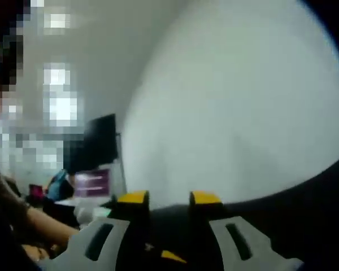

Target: Pick up three earphones and place each one into its charging case using tactile feedback, ensure that each earphone is properly inserted and securely positioned inside the case.

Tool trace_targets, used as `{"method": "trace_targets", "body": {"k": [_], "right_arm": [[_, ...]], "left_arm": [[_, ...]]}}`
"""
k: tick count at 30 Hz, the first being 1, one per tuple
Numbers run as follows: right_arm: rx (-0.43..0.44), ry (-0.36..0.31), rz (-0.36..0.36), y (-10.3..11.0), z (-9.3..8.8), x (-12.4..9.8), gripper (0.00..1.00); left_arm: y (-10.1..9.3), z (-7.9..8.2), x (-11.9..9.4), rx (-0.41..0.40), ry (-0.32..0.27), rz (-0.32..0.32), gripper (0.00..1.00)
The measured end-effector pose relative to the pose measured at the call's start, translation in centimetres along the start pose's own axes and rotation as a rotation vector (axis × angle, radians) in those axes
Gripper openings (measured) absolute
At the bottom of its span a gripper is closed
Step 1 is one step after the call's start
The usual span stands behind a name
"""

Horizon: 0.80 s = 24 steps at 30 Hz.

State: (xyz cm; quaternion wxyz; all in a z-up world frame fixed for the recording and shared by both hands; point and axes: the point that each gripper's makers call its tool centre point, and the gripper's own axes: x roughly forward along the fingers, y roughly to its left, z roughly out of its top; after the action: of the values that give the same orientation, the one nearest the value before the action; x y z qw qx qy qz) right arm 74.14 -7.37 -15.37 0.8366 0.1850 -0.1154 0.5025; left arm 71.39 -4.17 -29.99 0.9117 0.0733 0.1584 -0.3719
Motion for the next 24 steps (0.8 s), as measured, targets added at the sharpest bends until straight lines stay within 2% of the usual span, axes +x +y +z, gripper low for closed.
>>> {"method": "trace_targets", "body": {"k": [2, 4, 6, 7, 8, 11, 14, 16, 18, 22, 23, 24], "right_arm": [[-0.001, 0.004, 0.000, -0.1, 0.0, -0.1, 0.30], [-0.001, 0.008, -0.002, -0.2, -0.2, 0.0, 0.30], [-0.005, 0.013, -0.005, -0.1, -0.4, 0.0, 0.30], [-0.005, 0.015, -0.005, -0.1, -0.5, 0.0, 0.30], [-0.005, 0.018, -0.004, -0.1, -0.6, 0.1, 0.30], [-0.013, 0.035, -0.001, 0.1, -1.1, 0.2, 0.30], [-0.036, 0.059, 0.009, 0.5, -1.7, 0.4, 0.30], [-0.061, 0.072, 0.006, 0.5, -1.9, 0.4, 0.30], [-0.068, 0.076, 0.006, 0.4, -2.0, 0.4, 0.30], [-0.060, 0.073, 0.000, 0.1, -2.0, 0.3, 0.30], [-0.060, 0.073, -0.003, 0.0, -2.0, 0.2, 0.30], [-0.060, 0.071, -0.005, -0.1, -1.9, 0.2, 0.30]], "left_arm": [[1.2, 0.5, -2.7, 0.019, -0.017, 0.008, 0.38], [3.1, 0.9, -5.8, 0.042, -0.025, 0.044, 0.37], [5.8, 0.9, -9.1, 0.062, -0.017, 0.108, 0.36], [8.0, 0.9, -11.4, 0.078, -0.016, 0.164, 0.36], [9.5, 0.8, -12.5, 0.083, -0.008, 0.197, 0.36], [15.4, -0.8, -17.8, 0.075, 0.045, 0.362, 0.35], [19.5, -3.4, -22.2, -0.027, 0.081, 0.456, 0.30], [21.8, -5.3, -24.4, -0.100, 0.071, 0.510, 0.30], [23.0, -7.1, -25.4, -0.189, 0.062, 0.537, 0.30], [23.9, -10.1, -25.3, -0.312, 0.058, 0.540, 0.32], [24.1, -10.3, -25.0, -0.335, 0.039, 0.536, 0.32], [24.0, -10.0, -24.7, -0.380, -0.017, 0.515, 0.33]]}}
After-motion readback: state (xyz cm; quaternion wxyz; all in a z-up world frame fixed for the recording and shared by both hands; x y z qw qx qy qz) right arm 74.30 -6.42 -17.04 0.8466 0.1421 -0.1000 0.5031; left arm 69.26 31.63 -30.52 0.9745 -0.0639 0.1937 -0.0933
